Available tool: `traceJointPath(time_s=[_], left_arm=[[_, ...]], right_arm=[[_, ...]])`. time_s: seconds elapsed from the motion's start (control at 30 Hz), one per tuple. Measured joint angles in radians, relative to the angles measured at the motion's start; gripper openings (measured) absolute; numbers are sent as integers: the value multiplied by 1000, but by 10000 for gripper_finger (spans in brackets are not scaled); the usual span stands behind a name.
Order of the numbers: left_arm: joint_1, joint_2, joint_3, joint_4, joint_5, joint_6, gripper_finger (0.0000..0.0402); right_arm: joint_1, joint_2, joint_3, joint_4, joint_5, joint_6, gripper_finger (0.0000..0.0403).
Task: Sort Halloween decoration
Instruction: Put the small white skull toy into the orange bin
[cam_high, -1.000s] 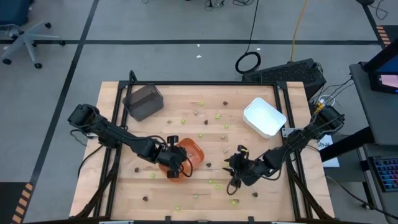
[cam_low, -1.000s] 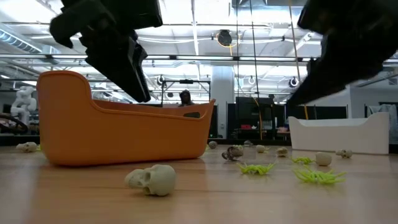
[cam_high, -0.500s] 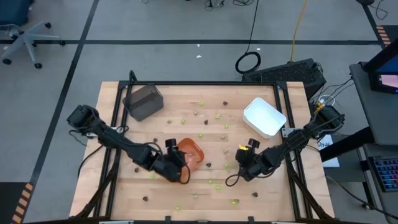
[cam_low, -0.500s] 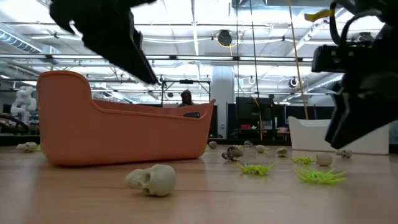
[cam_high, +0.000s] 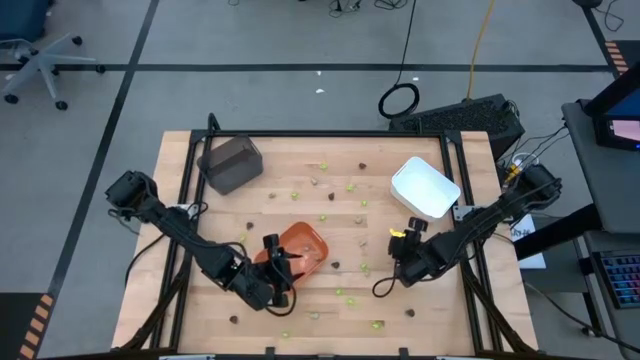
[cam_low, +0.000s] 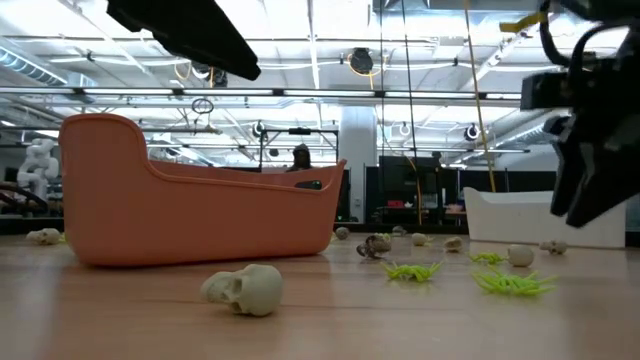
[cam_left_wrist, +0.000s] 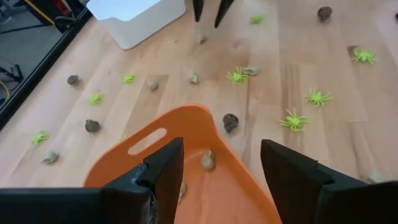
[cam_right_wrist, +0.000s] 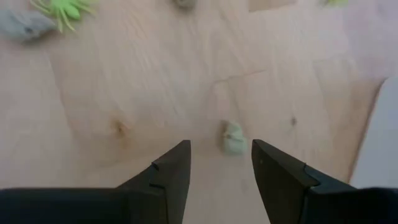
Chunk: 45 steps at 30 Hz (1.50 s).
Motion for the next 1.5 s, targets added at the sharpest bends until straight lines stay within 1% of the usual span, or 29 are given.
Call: traceJointPath(time_s=[0.13, 0.23, 0.33, 0.47, 0.9, 1.03, 1.33, 1.4, 1.5], left_arm=[[0, 0, 0, 23, -14, 3, 210], [0, 0, 0, 32, -16, 5, 210], [0, 0, 0, 44, -16, 6, 210], [-7, 0, 0, 43, -17, 6, 210], [-9, 0, 0, 47, -18, 25, 210], [-9, 0, 0, 67, -19, 26, 210], [-9, 0, 0, 70, -21, 27, 210], [-9, 0, 0, 72, -21, 26, 210], [-9, 0, 0, 84, -21, 27, 210]], right_arm=[[-27, -58, -17, 3, 16, -40, 155], [-51, -85, -75, 87, 2, -53, 155], [-59, -89, -133, 182, -23, -55, 155], [-60, -87, -176, 245, -33, -45, 155], [-98, -89, -279, 389, -39, -33, 151], [-111, -89, -282, 403, -59, -33, 124], [-112, -88, -283, 405, -60, -31, 29], [-113, -87, -283, 414, -56, -37, 19], [-108, -86, -284, 453, -53, -66, 18]])
